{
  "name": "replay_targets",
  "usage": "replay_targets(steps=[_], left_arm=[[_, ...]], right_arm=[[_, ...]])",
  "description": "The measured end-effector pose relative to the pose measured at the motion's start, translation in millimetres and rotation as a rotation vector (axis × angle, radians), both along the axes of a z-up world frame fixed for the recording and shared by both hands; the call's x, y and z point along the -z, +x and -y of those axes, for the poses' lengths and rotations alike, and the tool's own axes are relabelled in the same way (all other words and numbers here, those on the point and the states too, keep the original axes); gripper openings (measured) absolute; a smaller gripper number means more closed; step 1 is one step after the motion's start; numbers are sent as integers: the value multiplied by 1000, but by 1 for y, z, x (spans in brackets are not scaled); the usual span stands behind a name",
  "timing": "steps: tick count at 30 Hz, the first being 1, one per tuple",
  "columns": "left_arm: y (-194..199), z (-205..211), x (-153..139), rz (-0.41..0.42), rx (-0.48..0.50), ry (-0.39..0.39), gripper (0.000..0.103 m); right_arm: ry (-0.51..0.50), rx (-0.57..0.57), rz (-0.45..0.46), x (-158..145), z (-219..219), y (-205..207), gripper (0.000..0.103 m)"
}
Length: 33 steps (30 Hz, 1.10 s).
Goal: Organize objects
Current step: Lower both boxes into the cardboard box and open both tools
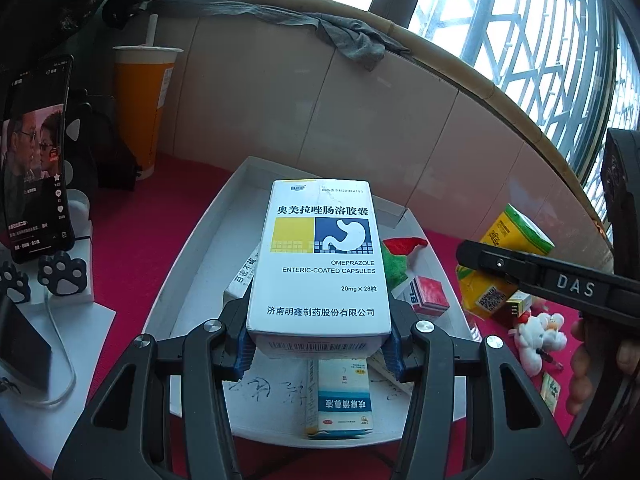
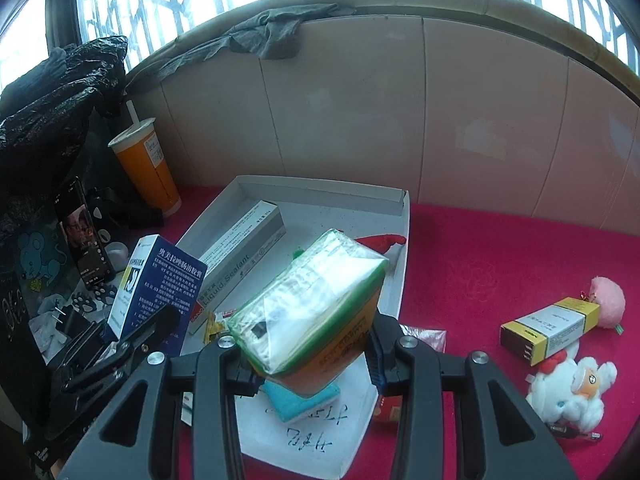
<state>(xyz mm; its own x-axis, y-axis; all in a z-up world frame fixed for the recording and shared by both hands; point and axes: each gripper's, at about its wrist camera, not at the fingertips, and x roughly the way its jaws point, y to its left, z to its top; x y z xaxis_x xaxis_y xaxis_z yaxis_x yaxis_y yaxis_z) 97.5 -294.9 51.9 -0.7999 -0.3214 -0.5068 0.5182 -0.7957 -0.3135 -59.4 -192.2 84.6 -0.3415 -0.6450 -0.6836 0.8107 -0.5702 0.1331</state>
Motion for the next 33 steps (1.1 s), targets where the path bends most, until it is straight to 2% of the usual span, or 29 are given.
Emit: replay_targets(steps=[5, 9, 11, 13, 14, 15, 17, 19, 26, 31, 33], left_arm=[[-4, -2, 2, 2, 12, -8, 51], [-3, 6, 7, -3, -6, 24, 51], [-3, 9, 7, -14, -3, 38, 57], [-2, 8, 7, -28, -5, 42, 83], [-1, 8, 6, -37, -7, 39, 87], [1, 7, 5, -47, -10, 36, 88], [3, 7, 4, -65, -13, 37, 91], [6, 8, 3, -81, -21, 43, 103], [15, 8, -2, -163, -14, 55, 103], [18, 3, -8, -208, 4, 47, 103], [18, 1, -10, -226, 20, 50, 103]], right_arm=[[-2, 22, -6, 2, 31, -11, 41], [20, 49, -22, 5, 56, -21, 41], [24, 55, -16, 7, 62, -25, 44], [18, 46, 2, 7, 64, -26, 58], [8, 47, 0, 6, 62, -25, 76], [-4, 50, -8, 5, 59, -23, 84], [-25, 54, -21, 1, 51, -20, 84], [-48, 70, -28, -5, 40, -19, 84], [-148, 141, -70, -32, -35, -9, 84], [-222, 264, -165, -52, -124, -5, 84], [-222, 321, -196, -56, -160, -7, 84]])
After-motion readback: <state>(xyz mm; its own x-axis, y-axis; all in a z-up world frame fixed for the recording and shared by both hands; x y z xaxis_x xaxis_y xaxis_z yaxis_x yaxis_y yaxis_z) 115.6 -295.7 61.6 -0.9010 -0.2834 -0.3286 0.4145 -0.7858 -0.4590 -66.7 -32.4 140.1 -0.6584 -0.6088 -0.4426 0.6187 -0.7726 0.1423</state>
